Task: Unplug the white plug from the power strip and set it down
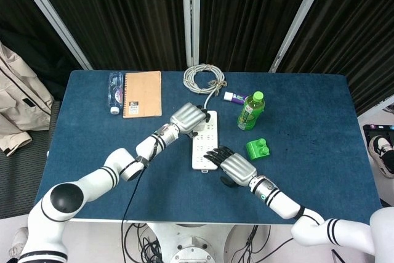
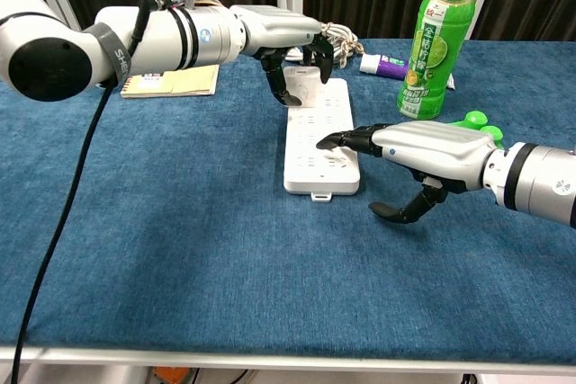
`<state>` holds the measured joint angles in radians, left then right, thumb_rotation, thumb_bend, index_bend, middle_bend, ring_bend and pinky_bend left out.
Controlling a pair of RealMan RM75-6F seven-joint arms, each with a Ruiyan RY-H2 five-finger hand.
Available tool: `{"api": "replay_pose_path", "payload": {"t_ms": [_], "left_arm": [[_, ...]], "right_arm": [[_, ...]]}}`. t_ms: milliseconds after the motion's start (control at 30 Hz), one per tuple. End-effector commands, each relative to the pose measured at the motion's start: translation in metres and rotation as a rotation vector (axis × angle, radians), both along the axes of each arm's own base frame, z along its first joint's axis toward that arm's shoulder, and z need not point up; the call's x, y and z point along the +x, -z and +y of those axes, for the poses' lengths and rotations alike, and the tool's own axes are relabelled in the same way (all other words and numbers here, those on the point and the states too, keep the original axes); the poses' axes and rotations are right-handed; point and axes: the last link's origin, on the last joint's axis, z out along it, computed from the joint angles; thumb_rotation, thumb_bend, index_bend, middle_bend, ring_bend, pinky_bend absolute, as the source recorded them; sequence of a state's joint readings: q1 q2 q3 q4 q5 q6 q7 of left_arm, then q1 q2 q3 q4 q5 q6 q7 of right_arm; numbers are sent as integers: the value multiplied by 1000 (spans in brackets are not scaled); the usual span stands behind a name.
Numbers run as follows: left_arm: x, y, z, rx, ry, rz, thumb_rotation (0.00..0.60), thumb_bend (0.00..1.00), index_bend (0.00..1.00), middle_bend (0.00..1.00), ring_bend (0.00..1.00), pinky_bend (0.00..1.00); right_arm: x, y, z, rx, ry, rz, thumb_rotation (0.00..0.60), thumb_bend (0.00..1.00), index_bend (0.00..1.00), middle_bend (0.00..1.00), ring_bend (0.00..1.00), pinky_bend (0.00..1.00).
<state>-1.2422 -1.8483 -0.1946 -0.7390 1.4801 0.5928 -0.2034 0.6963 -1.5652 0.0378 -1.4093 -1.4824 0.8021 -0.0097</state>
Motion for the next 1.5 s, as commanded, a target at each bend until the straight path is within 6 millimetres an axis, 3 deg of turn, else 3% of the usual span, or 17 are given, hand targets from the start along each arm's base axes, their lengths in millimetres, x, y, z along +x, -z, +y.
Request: {"api": "replay_pose_path", "payload": {"t_ms": [33, 400, 700, 867, 1500], "left_arm": [[0, 7, -2, -6, 35, 11, 600, 294, 410, 367, 323, 627], [-1, 12, 4, -9, 70, 20, 600, 335, 456, 443, 472, 722], [-1, 13, 9, 5, 96, 30, 600, 426, 570, 642, 661, 862], [-3, 12, 11, 7, 104, 35, 600, 466, 598, 703, 711, 904], [-10, 4, 10, -8, 128, 16, 600, 515, 641, 749, 748, 942]], "right_arm": [[0, 0, 0, 0, 2, 1, 600, 388, 63, 80, 0, 0], [-2, 2, -1, 3, 13, 7, 600, 388, 63, 85, 0, 0], [-3, 3, -2, 8, 20, 9, 600, 389, 63, 88, 0, 0], [-2, 2, -3, 8, 20, 8, 600, 388, 62, 90, 0, 0], [-4, 4, -4, 12, 28, 9, 600, 389, 62, 94, 0, 0]]}}
